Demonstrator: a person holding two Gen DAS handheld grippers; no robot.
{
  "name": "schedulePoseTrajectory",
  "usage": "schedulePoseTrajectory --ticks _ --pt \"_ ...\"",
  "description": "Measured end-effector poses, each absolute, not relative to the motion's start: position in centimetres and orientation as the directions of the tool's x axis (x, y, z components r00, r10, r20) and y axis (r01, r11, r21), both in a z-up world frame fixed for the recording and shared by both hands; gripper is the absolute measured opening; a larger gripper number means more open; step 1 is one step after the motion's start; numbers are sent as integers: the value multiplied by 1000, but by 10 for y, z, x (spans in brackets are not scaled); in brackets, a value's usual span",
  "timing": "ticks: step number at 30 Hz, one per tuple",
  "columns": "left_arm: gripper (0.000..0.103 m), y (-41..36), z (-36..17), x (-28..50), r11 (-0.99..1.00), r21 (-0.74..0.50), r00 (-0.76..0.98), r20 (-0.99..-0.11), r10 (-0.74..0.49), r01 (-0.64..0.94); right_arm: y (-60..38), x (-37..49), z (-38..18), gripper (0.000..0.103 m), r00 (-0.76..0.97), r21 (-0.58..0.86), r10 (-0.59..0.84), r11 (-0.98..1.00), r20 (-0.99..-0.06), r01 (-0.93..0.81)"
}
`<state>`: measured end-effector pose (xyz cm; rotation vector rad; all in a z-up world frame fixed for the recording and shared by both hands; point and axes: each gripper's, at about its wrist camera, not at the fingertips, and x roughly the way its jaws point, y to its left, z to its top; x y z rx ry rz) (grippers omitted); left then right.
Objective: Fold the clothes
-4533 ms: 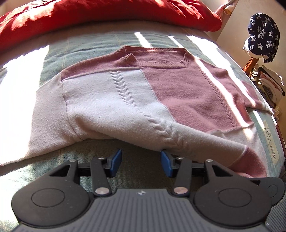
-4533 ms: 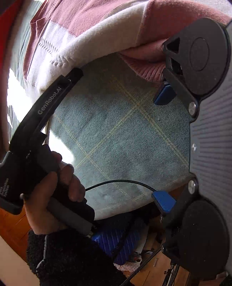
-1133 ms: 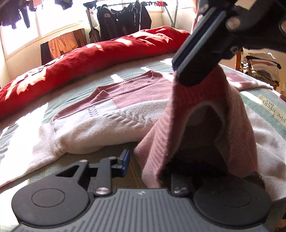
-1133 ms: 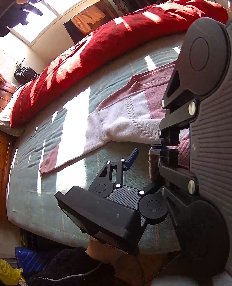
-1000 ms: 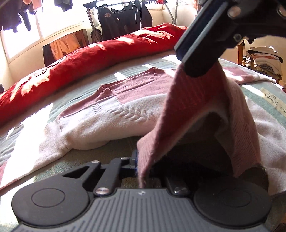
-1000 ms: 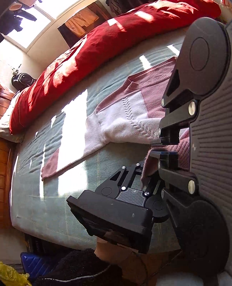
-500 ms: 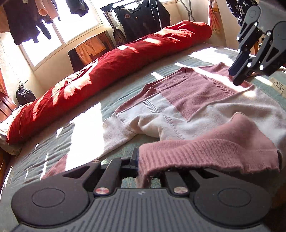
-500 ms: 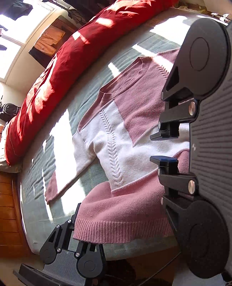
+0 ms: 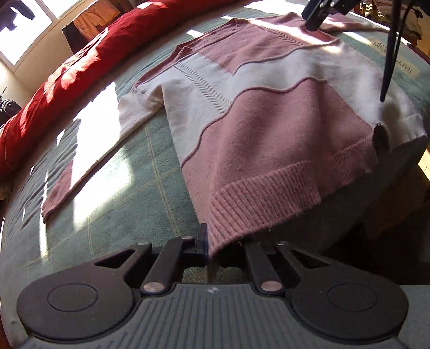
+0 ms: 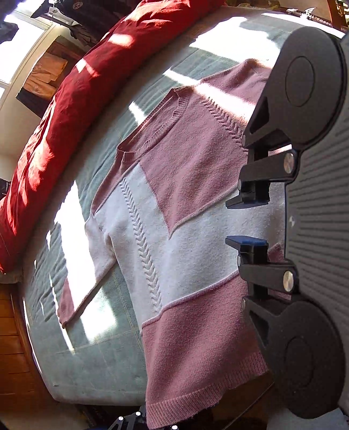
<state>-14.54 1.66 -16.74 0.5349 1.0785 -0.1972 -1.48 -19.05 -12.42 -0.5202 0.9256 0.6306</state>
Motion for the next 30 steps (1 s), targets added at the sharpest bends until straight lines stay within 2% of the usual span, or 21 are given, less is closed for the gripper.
schedulePoseTrajectory --ticks 1,4,9,12,15,17,19,22,24,25,30 --pt "7 21 -171 -146 859 308 442 -890 110 408 -195 -14 -126 33 442 -134 264 714 -857 -687" --pt "11 40 -171 -143 892 289 390 -910 142 349 -208 -14 -134 35 427 -119 237 744 -873 -657" --pt "11 67 -159 -116 954 229 385 -912 142 192 -231 -14 -153 35 378 -55 198 823 -904 -565" --pt "13 78 -155 -90 983 149 402 -911 95 106 -253 -18 -162 35 339 6 183 887 -923 -462" --pt "20 86 -163 -73 999 47 383 -923 35 24 -282 -30 -170 42 308 35 153 934 -939 -357" --pt "22 91 -171 -67 998 -41 355 -935 -24 -41 -301 -40 -176 43 280 52 135 957 -950 -285" --pt "30 92 -180 -65 990 -116 332 -940 -82 -83 -324 -53 -186 47 224 124 164 976 -961 -181" --pt "35 86 -195 -66 989 -118 293 -952 -89 -85 -352 -76 -208 51 159 279 274 960 -949 13" --pt "36 81 -203 -66 992 -106 274 -958 -85 -64 -360 -89 -224 51 141 328 313 939 -939 107" --pt "40 79 -206 -67 993 -104 268 -960 -86 -57 -362 -94 -231 51 134 346 328 927 -935 142" --pt "49 63 -214 -70 1000 -23 277 -960 -28 19 -351 -104 -243 55 161 384 359 907 -919 173"
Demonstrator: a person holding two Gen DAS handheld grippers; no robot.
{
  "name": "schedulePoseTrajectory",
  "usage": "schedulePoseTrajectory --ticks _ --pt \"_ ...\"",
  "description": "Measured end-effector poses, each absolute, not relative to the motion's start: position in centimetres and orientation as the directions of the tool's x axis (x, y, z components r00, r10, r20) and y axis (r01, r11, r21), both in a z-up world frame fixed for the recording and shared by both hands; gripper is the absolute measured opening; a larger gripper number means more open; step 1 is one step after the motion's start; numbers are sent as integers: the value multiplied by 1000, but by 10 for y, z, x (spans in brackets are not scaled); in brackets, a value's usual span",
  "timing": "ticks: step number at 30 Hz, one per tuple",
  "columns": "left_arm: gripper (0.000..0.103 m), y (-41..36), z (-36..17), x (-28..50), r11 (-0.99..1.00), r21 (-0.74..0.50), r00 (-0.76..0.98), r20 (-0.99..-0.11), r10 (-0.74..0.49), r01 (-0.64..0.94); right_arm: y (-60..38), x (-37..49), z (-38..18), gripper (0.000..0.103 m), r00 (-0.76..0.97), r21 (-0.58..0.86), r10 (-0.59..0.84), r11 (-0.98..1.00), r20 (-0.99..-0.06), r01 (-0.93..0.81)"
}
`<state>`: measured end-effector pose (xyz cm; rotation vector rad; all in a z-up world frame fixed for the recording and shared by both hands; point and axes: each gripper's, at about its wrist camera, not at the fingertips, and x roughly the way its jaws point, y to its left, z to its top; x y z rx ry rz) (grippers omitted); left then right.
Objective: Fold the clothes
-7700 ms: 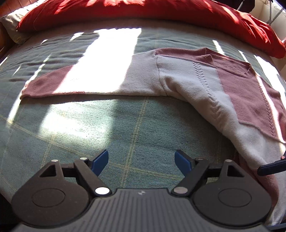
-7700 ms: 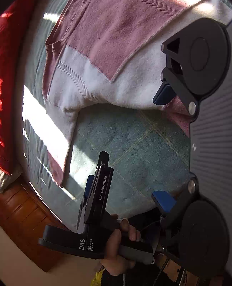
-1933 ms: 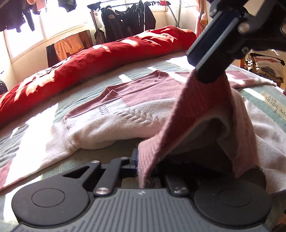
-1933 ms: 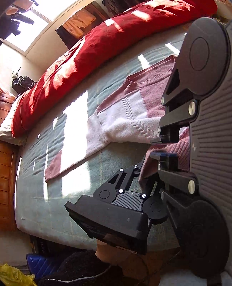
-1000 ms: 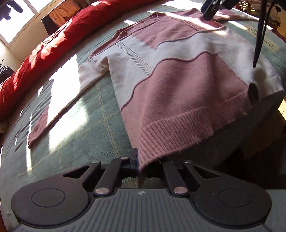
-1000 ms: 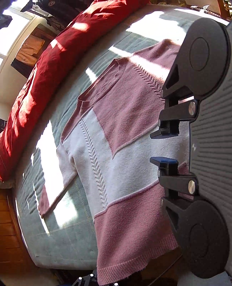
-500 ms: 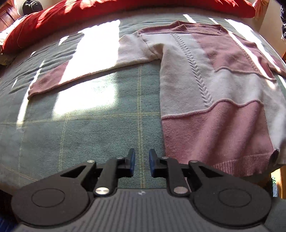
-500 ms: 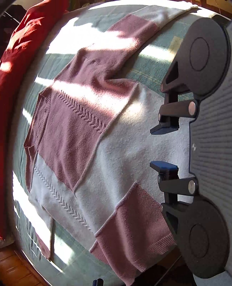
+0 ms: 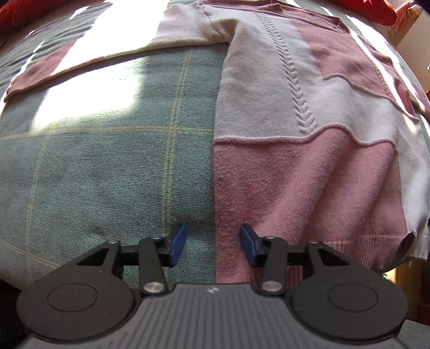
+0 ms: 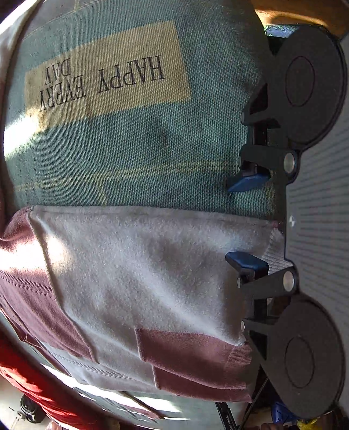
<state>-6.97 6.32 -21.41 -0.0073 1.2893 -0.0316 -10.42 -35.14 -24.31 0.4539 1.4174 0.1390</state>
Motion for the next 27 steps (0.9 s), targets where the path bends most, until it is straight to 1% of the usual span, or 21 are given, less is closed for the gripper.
schedulePoseTrajectory --ticks 2,5,6,7,9,17,20,21,24,27 --pt "53 55 -213 -71 997 43 296 -955 24 59 -345 -105 -242 54 164 403 378 902 -911 154" --pt "56 50 -215 -70 995 72 299 -953 49 66 -337 -108 -246 40 145 408 389 902 -910 137" --pt "56 51 -216 -69 996 73 295 -954 52 60 -336 -108 -248 25 138 399 382 907 -914 132" --pt "55 51 -216 -68 996 73 290 -956 53 58 -336 -108 -249 16 135 407 390 904 -911 133" --pt "55 51 -215 -67 996 73 281 -958 54 57 -339 -106 -246 10 126 427 412 893 -903 144" --pt "55 50 -211 -70 993 83 253 -966 58 88 -357 -93 -205 9 45 337 336 941 -941 27" --pt "52 45 -199 -66 989 102 287 -956 68 105 -360 -81 -206 14 -4 326 325 946 -946 -3" --pt "52 43 -193 -64 988 107 305 -950 68 112 -361 -79 -203 21 4 302 303 953 -953 -21" --pt "52 33 -170 -52 980 100 409 -912 20 174 -363 -72 -190 22 79 223 229 972 -970 -72" --pt "52 17 -168 -28 948 107 476 -878 -51 299 -358 -47 -177 33 214 225 246 967 -945 -115"
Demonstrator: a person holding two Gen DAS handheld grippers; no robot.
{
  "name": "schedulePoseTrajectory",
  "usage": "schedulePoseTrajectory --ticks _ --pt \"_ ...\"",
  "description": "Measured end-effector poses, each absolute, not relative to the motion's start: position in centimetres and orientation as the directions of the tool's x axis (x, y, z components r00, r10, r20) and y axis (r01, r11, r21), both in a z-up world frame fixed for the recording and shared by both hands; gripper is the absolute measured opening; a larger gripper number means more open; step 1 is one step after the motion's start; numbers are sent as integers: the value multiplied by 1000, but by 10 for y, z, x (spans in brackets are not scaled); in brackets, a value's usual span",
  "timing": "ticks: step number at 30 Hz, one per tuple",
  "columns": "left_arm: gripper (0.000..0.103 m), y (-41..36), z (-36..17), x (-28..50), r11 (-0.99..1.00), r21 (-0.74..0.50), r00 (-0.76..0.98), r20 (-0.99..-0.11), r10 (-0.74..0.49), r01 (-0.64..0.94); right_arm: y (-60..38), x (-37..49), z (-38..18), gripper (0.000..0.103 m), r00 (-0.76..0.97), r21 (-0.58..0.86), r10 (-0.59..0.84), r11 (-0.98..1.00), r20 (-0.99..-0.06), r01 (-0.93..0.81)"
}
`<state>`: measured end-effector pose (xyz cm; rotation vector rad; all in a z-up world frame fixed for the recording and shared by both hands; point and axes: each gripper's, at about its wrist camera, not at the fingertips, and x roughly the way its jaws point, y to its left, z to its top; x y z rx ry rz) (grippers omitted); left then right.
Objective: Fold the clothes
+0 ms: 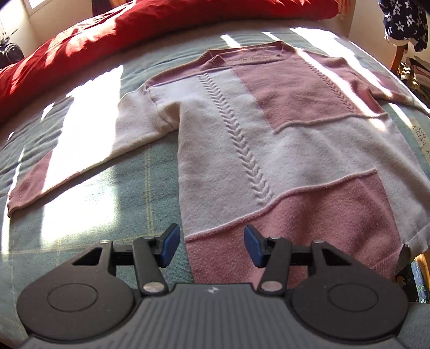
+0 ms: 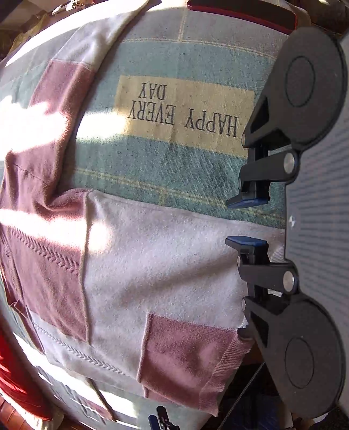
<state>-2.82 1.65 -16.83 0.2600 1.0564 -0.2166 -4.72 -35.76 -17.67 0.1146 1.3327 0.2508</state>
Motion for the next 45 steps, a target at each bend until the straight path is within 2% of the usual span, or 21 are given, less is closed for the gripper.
schedulePoseTrajectory --ticks 4,7,9,13,16,18,22,24,27,29,30,33,37,42,45 --pt "51 -2 -185 -3 890 131 513 -849 -127 437 -320 2 -191 34 348 176 270 944 -898 -279" --pt "51 6 -206 -5 880 88 432 -891 -140 467 -302 24 -208 34 355 163 287 926 -890 -342" --pt "51 22 -216 -25 891 68 385 -914 -124 450 -304 12 -219 35 327 164 276 929 -904 -333" --pt "53 46 -214 -68 921 74 321 -945 -57 381 -320 -31 -223 44 272 173 252 943 -929 -284" --pt "52 44 -195 -70 919 95 342 -938 -46 384 -320 -47 -210 44 242 139 212 948 -947 -287" --pt "52 37 -181 -63 907 105 396 -915 -73 409 -307 -48 -197 44 270 105 208 930 -940 -352" --pt "52 17 -176 -16 881 64 494 -846 -201 468 -248 -31 -182 45 337 102 354 806 -873 -582" --pt "52 8 -186 10 869 36 510 -822 -255 493 -208 -23 -186 45 311 132 462 706 -831 -696" --pt "52 2 -212 31 855 38 469 -849 -245 518 -169 -24 -203 45 229 163 521 601 -823 -783" --pt "57 9 -218 27 861 48 457 -861 -222 507 -159 -35 -220 46 149 184 495 562 -856 -807" --pt "59 15 -218 22 867 44 456 -863 -218 497 -163 -46 -225 50 135 189 486 561 -864 -806" --pt "58 32 -216 9 884 32 453 -867 -208 467 -191 -76 -231 52 78 245 459 603 -885 -759" --pt "52 28 -201 -1 884 43 456 -868 -198 465 -206 -76 -214 52 40 288 441 650 -897 -703" --pt "54 13 -195 10 870 14 481 -837 -259 493 -174 -47 -194 52 129 290 556 601 -821 -745" --pt "55 14 -216 23 891 -20 415 -880 -231 454 -143 -27 -204 52 139 308 596 585 -791 -751"
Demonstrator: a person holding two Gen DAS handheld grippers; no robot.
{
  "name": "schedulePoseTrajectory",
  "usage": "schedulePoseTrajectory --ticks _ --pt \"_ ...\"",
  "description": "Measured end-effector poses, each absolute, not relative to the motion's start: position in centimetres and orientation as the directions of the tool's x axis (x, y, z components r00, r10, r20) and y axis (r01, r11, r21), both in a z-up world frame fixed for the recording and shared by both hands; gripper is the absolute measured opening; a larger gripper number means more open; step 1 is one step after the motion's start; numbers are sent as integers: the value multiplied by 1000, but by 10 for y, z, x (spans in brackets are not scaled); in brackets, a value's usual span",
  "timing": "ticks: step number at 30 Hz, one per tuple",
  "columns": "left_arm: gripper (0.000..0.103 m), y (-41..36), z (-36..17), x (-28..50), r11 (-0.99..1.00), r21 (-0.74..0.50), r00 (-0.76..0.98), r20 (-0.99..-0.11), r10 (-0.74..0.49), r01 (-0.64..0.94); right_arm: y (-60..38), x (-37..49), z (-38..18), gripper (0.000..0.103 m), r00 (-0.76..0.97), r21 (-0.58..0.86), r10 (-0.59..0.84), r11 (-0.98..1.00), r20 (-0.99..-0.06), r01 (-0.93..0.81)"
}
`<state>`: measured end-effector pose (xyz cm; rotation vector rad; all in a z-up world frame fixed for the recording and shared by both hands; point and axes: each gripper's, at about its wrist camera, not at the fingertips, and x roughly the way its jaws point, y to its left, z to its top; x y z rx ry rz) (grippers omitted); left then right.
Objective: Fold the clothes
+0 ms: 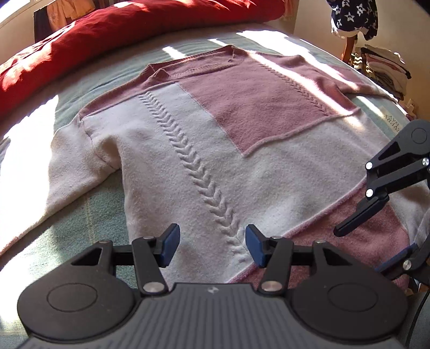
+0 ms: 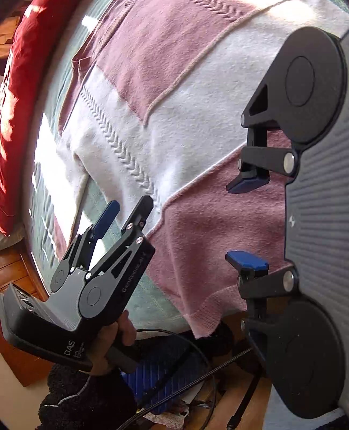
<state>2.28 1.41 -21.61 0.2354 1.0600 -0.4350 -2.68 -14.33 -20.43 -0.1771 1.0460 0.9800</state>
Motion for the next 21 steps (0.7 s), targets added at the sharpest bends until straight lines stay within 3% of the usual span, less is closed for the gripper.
schedulePoseTrajectory --ticks 2,5,7,9,16,18,21 --pt "56 26 -225 16 916 -86 385 -889 -248 392 -137 -28 -217 54 106 322 570 597 -815 -735" --pt "56 29 -214 4 905 -120 327 -906 -268 409 -149 -46 -224 65 62 354 559 602 -827 -716" --pt "57 39 -203 10 912 -160 329 -898 -293 377 -162 -57 -222 65 25 387 551 618 -834 -685" --pt "57 57 -193 28 939 -195 398 -867 -299 282 -172 -58 -219 65 14 408 548 639 -837 -652" --pt "56 132 -223 108 797 -579 493 -751 -439 -172 -172 -31 -208 65 108 392 548 708 -829 -587" --pt "56 145 -243 116 691 -674 508 -705 -495 -261 -168 -27 -204 65 134 375 548 710 -825 -596" --pt "56 150 -263 120 627 -715 552 -672 -494 -310 -164 -22 -200 65 150 359 544 711 -825 -604"
